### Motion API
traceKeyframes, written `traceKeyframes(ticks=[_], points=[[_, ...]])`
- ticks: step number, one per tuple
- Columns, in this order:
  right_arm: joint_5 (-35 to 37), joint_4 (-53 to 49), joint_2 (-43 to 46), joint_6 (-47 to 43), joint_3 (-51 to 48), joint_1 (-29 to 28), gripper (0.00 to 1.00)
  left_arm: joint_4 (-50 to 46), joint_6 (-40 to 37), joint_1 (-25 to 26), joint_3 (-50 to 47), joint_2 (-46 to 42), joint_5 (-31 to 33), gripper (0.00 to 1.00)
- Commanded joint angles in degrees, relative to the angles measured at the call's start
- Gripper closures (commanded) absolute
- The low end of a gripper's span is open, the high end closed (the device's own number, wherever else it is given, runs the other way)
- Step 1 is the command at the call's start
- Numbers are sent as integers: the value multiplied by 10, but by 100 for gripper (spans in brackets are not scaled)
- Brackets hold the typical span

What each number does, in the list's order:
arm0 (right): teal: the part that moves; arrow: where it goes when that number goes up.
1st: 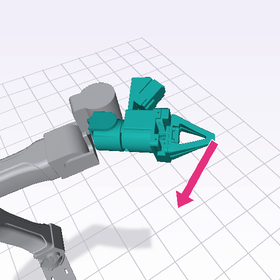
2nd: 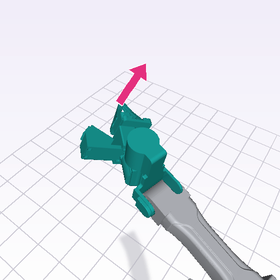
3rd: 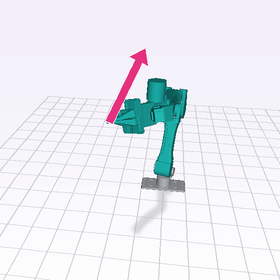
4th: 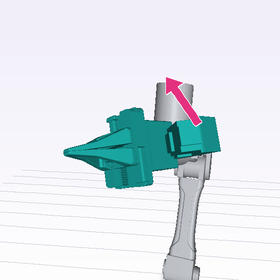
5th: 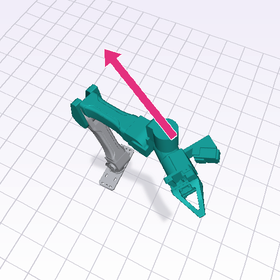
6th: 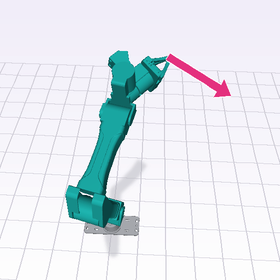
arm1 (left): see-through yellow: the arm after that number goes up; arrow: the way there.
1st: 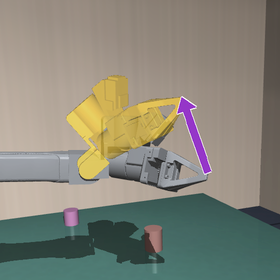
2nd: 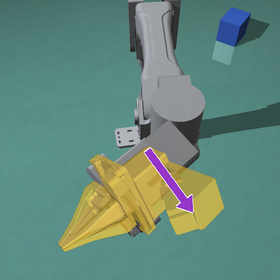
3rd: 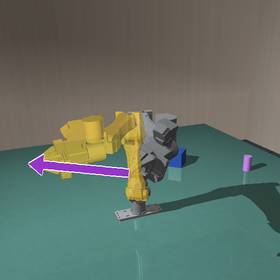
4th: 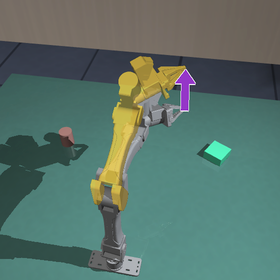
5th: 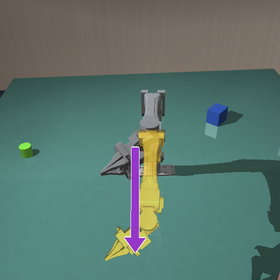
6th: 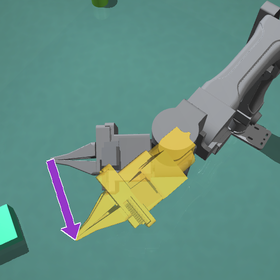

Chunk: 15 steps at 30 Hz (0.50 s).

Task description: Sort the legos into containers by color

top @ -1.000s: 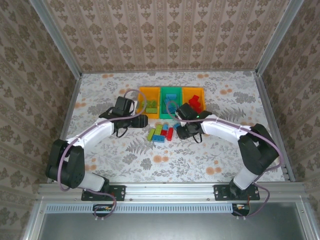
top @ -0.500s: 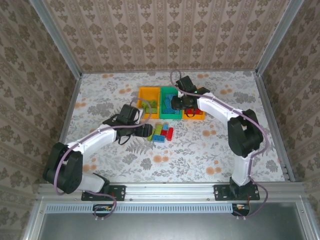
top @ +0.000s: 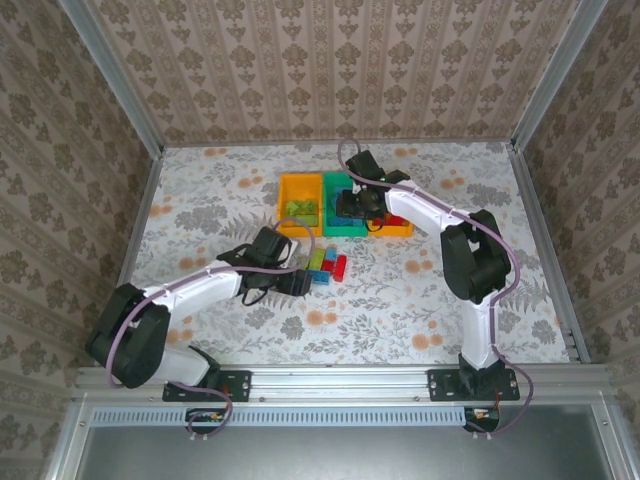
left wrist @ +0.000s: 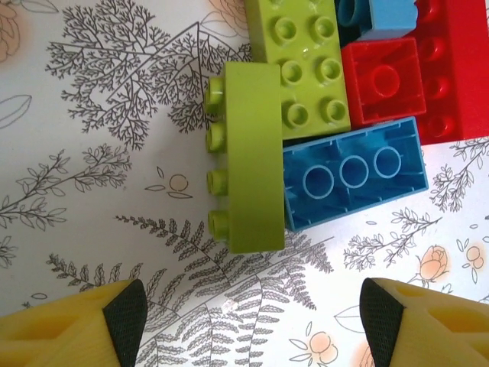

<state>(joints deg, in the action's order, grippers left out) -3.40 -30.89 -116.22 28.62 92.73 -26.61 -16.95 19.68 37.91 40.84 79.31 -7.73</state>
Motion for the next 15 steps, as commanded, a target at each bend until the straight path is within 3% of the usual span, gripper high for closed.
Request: traceKeyframes(ticks=[1,4,15], points=[[4,-24,-7,3,-9,5,46,15,11,2,7,13,-4,24],[2,-20,1,2,-19,5,39,15,10,2,19,34,6,25],[-8,-2,40,-3,-70,3,38,25,26,-6,53,90,20,41]])
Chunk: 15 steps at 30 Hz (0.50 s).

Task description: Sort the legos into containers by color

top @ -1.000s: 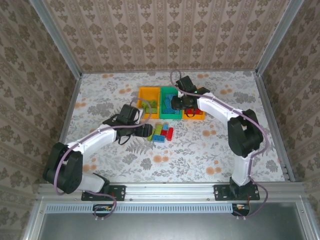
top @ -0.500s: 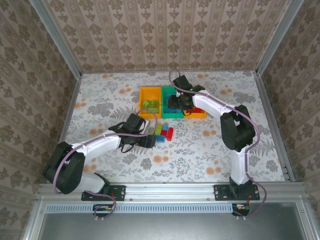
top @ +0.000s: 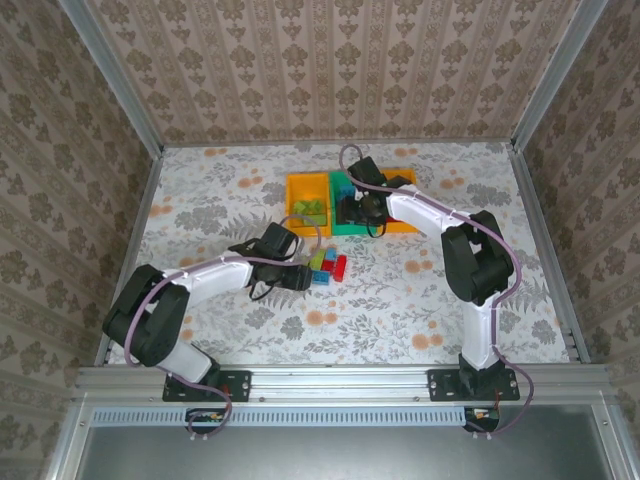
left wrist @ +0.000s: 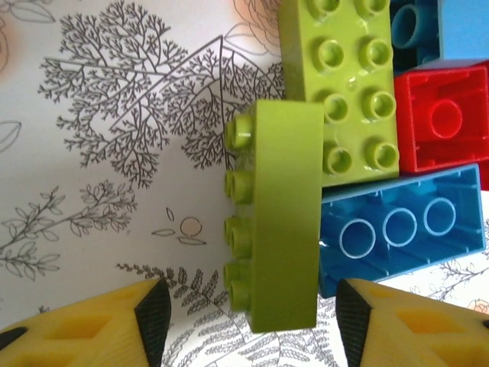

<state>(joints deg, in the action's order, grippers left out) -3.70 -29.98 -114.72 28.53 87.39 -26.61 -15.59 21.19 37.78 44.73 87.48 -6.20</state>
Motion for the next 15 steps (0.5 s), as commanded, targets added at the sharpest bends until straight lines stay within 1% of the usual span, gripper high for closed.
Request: traceKeyframes(ticks=[1,5,7,9,15], points=[[-4,-11,28,-3,-24,3,38,13,11,-8,15,11,4,43],[-2,-11,36,-7,-41,3,38,15,8,-18,20,19,-2,49],[-1,-11,38,-9,-46,3,38,13,4,-23,22,21,-3,55],[-1,-11,40,-11,-49,3,37,11,2,-28,20,21,-4,59],[-6,-11,36,-11,-44,3,37,13,2,-40,5,10,-9,62]])
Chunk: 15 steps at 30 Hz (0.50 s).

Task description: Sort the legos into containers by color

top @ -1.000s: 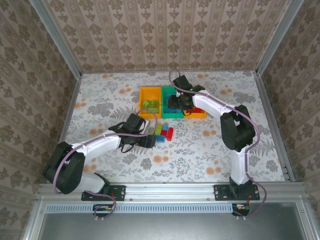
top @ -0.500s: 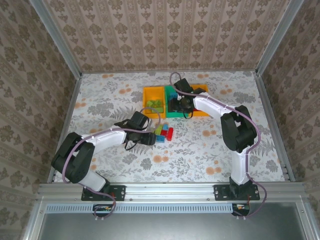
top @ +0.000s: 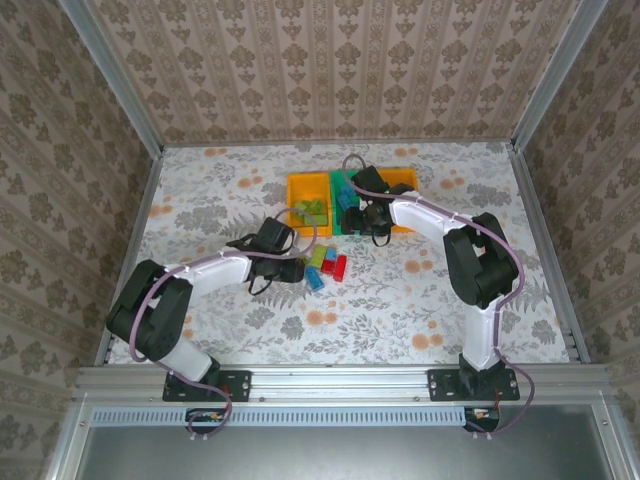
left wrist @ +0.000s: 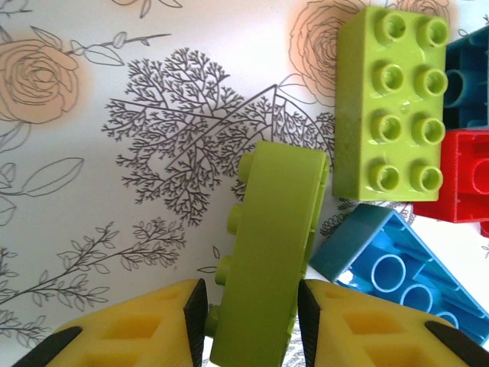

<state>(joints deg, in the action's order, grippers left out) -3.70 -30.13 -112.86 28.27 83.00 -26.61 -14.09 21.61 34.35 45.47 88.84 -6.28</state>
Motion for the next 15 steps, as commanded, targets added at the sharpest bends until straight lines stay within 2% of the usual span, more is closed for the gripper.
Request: traceKeyframes(ticks=[1,7,15], points=[[-6,-9,17,-8,0,3,37,0,-2,-7,-6,-6,-8,63],[-10,6,15,-6,0,3,36,8,-4,-9,-13,-11,-26,65],[-5,1,19,-7,2,3,35,12,3,-8,-13,-21,-37,76]])
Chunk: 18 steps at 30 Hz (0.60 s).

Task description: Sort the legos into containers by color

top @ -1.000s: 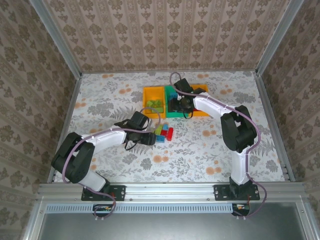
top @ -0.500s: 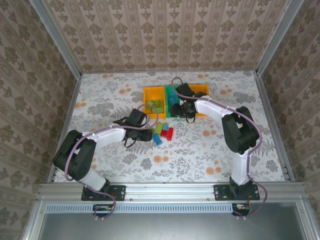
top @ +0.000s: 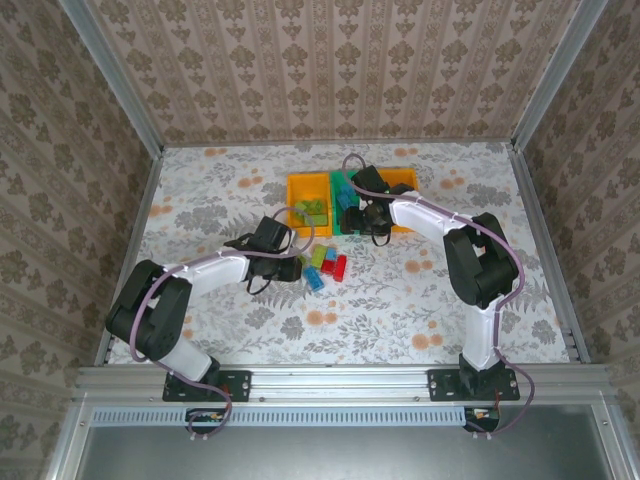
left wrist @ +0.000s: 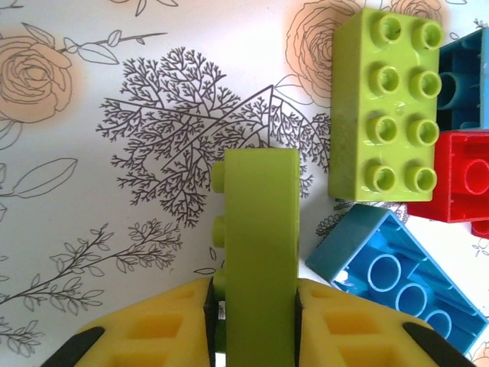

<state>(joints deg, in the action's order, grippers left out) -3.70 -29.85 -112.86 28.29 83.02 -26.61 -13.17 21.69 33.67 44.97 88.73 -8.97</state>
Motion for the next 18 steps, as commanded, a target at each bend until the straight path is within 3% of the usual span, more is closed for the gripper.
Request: traceKeyframes(ticks=[1,10,18], points=[[-4,-3,20,-8,2,3,35,-1,3,0,-8,-27,-6,76],[-6,2,22,-3,-2,1,35,-41,-16,-6,31,-85,17,77],[23,6,68,-21,-42,-20,35,-57,-45,-42,147,-33,9,74]])
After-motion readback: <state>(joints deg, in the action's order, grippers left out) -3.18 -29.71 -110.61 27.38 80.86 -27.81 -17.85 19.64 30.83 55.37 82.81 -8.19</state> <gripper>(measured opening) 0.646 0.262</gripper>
